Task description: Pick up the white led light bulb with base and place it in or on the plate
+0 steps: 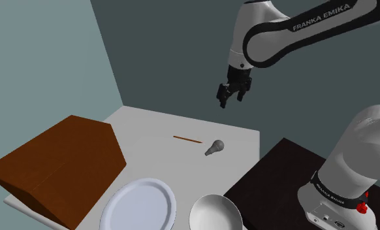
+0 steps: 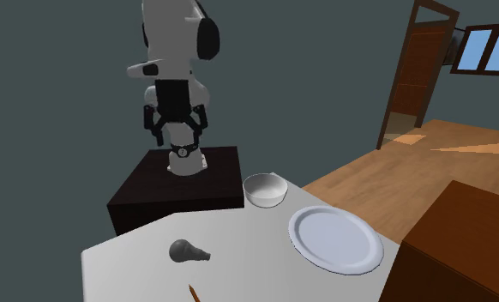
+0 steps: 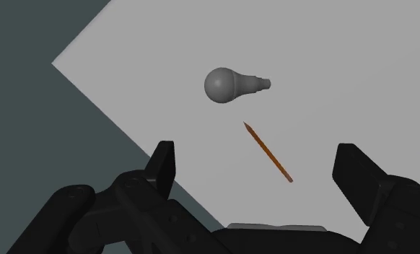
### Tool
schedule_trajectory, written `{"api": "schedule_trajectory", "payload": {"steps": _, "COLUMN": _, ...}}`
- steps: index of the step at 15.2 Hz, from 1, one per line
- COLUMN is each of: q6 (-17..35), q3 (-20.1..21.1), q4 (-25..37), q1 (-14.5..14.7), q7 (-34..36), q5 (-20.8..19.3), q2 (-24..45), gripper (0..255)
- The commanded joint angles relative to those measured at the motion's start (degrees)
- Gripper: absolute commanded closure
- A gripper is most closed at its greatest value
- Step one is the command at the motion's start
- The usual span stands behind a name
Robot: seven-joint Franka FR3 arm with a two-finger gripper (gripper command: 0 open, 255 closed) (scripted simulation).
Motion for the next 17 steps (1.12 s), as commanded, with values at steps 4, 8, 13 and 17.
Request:
{"api": "schedule_trajectory", "payload": {"steps": 4, "q6": 10.2, "q3": 2.5, "q4": -0.8, "q1": 0.2, "q7": 3.2, "q5": -0.1, "q2": 10.0, "gripper": 0}}
{"api": "schedule_trajectory", "payload": {"steps": 8, "q6": 17.7, "q3": 4.5, "q4": 0.0, "q1": -0.1, "q7": 6.4, "q5": -1.5, "q2": 19.0, "gripper": 0}}
{"api": "schedule_trajectory", "payload": {"steps": 13, "q6": 25.9, "q3": 6.1, "q4": 3.0, "q1": -0.4, "q7": 12.0, "q5": -6.0, "q2": 31.1, "gripper": 0}}
{"api": "schedule_trajectory", "payload": {"steps": 17, "q6": 30.6, "q3": 5.6, "q4": 5.9, "q1": 0.5, "q7": 16.6, "q5": -10.6, "q2": 39.4, "gripper": 0}}
